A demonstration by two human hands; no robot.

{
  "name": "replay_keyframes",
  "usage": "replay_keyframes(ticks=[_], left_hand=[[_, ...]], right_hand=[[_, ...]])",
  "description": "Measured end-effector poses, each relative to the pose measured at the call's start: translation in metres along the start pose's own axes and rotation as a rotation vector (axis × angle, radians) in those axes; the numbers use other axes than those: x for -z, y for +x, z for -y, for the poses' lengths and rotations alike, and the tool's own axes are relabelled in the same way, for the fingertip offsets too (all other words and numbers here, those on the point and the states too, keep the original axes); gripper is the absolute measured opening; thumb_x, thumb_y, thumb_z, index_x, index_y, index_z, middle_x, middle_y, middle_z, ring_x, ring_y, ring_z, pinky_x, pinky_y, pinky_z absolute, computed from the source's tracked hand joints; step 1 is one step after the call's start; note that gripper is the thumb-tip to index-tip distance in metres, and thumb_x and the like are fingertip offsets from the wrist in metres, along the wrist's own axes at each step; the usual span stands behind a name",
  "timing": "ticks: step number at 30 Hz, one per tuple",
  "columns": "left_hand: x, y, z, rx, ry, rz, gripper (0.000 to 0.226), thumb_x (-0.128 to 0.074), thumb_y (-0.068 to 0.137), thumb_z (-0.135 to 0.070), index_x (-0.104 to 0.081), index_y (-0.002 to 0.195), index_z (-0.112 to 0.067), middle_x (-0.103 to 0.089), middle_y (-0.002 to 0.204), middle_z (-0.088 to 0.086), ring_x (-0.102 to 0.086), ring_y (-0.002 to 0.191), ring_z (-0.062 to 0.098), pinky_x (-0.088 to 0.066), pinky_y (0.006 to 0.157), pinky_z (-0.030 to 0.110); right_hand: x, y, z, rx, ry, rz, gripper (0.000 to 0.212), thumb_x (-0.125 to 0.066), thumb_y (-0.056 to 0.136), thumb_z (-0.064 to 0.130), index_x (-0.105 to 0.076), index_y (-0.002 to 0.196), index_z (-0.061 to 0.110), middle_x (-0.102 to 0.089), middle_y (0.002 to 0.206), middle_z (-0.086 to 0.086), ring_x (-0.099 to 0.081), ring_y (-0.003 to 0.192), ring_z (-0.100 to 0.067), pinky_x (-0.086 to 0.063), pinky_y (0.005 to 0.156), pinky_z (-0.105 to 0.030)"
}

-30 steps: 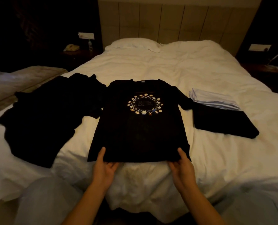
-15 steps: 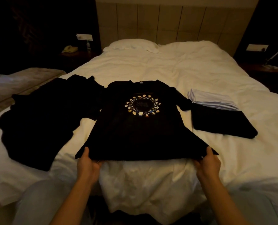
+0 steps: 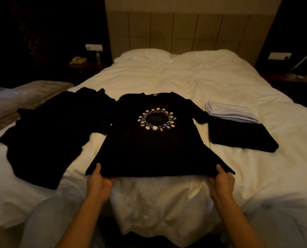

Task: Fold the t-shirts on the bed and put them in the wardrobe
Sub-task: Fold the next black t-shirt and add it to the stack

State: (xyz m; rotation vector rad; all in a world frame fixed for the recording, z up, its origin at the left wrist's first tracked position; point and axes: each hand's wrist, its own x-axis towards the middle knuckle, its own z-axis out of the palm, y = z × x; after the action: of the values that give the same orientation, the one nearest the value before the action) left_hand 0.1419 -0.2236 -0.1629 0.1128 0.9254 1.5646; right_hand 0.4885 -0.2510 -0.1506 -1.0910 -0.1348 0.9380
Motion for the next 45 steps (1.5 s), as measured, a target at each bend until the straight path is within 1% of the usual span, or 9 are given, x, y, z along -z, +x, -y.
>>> replay_keyframes(ticks=[8, 12, 15, 21, 25, 35, 39, 42, 45], left_hand=[[0.009, -0.018, 0.01, 0.075, 0.003, 0.054, 0.025, -0.039, 0.105, -0.03, -0.059, 0.108, -0.015, -0.076, 0.077, 0.006, -0.061, 0.095, 0.028, -0.06, 0.053, 0.036], [0.009, -0.021, 0.015, 0.109, 0.014, 0.104, 0.019, -0.047, 0.102, -0.027, -0.06, 0.109, -0.015, -0.076, 0.087, 0.008, -0.061, 0.102, 0.03, -0.059, 0.068, 0.04], [0.006, -0.024, 0.026, 0.111, 0.08, 0.119, 0.035, -0.053, 0.098, -0.022, -0.055, 0.132, -0.013, -0.069, 0.117, 0.013, -0.061, 0.111, 0.031, -0.06, 0.074, 0.039], [-0.002, -0.029, 0.046, 0.076, 0.204, 0.107, 0.053, -0.058, 0.093, -0.004, -0.044, 0.144, -0.011, -0.058, 0.134, 0.018, -0.066, 0.102, 0.031, -0.061, 0.062, 0.036], [0.0, -0.03, 0.045, 0.041, 0.186, 0.096, 0.046, -0.045, 0.096, 0.01, -0.043, 0.141, 0.0, -0.064, 0.109, 0.015, -0.073, 0.073, 0.019, -0.059, 0.055, 0.029], [-0.01, -0.039, 0.048, 0.178, 0.249, 0.114, 0.027, -0.063, 0.092, -0.018, -0.058, 0.119, -0.02, -0.067, 0.113, 0.011, -0.066, 0.1, 0.034, -0.059, 0.069, 0.043], [-0.02, -0.037, 0.051, 0.155, 0.314, 0.05, 0.015, -0.064, 0.093, -0.016, -0.055, 0.103, -0.023, -0.065, 0.104, 0.007, -0.065, 0.093, 0.031, -0.057, 0.07, 0.044], [-0.016, -0.032, 0.056, 0.094, 0.297, -0.002, 0.028, -0.056, 0.096, -0.004, -0.051, 0.121, -0.013, -0.063, 0.108, 0.012, -0.064, 0.088, 0.03, -0.056, 0.076, 0.045], [-0.011, -0.042, 0.057, 0.075, 0.361, 0.009, 0.019, -0.052, 0.098, -0.006, -0.051, 0.117, -0.009, -0.066, 0.103, 0.016, -0.068, 0.081, 0.03, -0.061, 0.06, 0.036]], right_hand=[[0.01, -0.016, -0.014, -0.025, 0.01, -0.112, 0.033, -0.048, 0.098, -0.002, -0.049, 0.13, 0.007, -0.057, 0.096, -0.004, -0.057, 0.094, -0.024, -0.055, 0.053, -0.028], [0.009, -0.023, -0.018, -0.089, -0.03, -0.046, 0.022, -0.056, 0.096, 0.005, -0.053, 0.118, 0.008, -0.059, 0.104, -0.01, -0.06, 0.085, -0.021, -0.055, 0.05, -0.027], [0.008, -0.026, -0.025, -0.112, -0.076, 0.021, 0.025, -0.063, 0.092, 0.008, -0.056, 0.116, 0.007, -0.062, 0.106, -0.011, -0.063, 0.084, -0.022, -0.055, 0.047, -0.024], [0.01, -0.019, -0.03, -0.093, -0.217, 0.066, 0.009, -0.065, 0.09, 0.005, -0.058, 0.085, 0.003, -0.061, 0.093, -0.016, -0.063, 0.081, -0.025, -0.054, 0.046, -0.023], [0.015, -0.017, -0.03, -0.022, -0.224, 0.029, 0.012, -0.063, 0.092, 0.001, -0.057, 0.082, 0.005, -0.06, 0.094, -0.017, -0.062, 0.083, -0.028, -0.056, 0.049, -0.025], [0.004, -0.035, -0.037, -0.208, -0.239, 0.226, 0.026, -0.068, 0.09, 0.012, -0.057, 0.113, 0.009, -0.067, 0.103, -0.011, -0.069, 0.078, -0.025, -0.06, 0.056, -0.03], [-0.003, -0.04, -0.048, -0.209, -0.285, 0.23, 0.02, -0.062, 0.093, 0.006, -0.058, 0.112, -0.001, -0.066, 0.099, -0.018, -0.067, 0.07, -0.024, -0.058, 0.051, -0.026], [0.0, -0.041, -0.051, -0.14, -0.334, 0.193, 0.014, -0.059, 0.095, 0.006, -0.059, 0.107, -0.003, -0.066, 0.093, -0.018, -0.067, 0.072, -0.025, -0.056, 0.051, -0.023], [0.003, -0.046, -0.051, -0.129, -0.455, 0.213, 0.012, -0.059, 0.096, 0.009, -0.064, 0.096, -0.002, -0.07, 0.082, -0.018, -0.069, 0.059, -0.02, -0.055, 0.048, -0.024]])
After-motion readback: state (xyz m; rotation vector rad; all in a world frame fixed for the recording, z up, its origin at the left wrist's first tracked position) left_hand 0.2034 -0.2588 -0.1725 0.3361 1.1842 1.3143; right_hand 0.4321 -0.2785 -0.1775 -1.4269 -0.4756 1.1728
